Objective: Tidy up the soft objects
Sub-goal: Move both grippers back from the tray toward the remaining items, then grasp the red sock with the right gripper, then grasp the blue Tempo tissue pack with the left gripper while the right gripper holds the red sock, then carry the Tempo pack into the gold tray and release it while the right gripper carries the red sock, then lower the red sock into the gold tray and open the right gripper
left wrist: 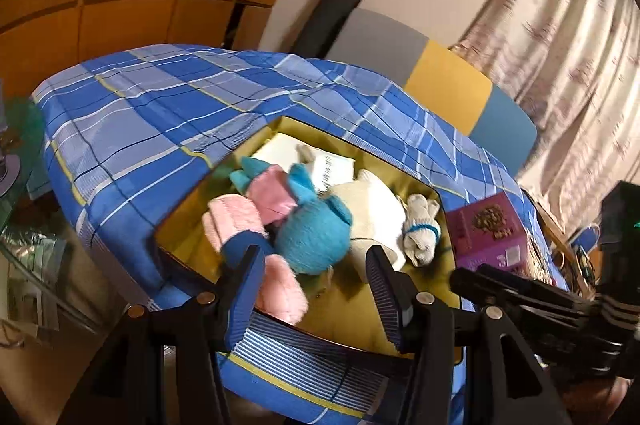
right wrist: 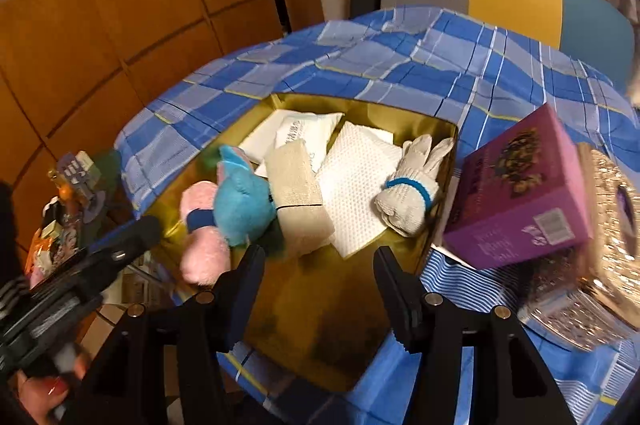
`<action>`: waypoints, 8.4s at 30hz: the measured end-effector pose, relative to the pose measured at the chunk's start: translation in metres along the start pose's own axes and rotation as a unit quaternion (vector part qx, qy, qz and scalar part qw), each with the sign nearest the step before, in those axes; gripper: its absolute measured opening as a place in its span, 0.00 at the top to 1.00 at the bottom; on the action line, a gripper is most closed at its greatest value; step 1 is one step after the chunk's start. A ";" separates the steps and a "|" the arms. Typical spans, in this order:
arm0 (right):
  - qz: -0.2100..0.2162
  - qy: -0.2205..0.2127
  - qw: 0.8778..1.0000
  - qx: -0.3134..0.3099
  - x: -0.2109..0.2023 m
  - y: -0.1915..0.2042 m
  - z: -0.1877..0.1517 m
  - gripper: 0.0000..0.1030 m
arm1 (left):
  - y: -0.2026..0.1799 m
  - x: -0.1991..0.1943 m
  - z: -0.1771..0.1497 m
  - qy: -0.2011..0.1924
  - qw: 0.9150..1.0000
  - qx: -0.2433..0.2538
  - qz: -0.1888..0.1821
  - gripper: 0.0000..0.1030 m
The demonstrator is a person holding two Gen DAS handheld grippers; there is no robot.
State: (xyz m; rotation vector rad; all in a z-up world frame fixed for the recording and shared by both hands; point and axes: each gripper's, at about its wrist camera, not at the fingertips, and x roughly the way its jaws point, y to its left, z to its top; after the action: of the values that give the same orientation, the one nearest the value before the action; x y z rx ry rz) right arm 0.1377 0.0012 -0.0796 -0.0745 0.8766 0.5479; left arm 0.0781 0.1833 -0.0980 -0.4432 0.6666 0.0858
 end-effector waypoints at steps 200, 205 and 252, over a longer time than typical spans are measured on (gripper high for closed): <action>-0.207 -0.188 0.939 0.201 -0.227 -0.291 -0.074 0.80 | -0.051 0.054 -0.016 0.125 0.983 0.132 -0.017 0.41; -0.139 -0.188 0.961 0.150 -0.204 -0.219 -0.046 0.80 | -0.044 0.025 -0.014 0.059 0.992 0.105 -0.025 0.41; -0.046 0.001 0.994 0.095 0.034 -0.004 -0.004 0.80 | -0.021 -0.012 0.003 0.025 0.995 0.068 0.073 0.41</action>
State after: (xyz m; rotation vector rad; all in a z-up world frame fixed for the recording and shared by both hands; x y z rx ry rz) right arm 0.1545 0.0114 -0.1083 0.0569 0.9189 0.3759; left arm 0.0756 0.1661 -0.0806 -0.2654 0.7497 0.1663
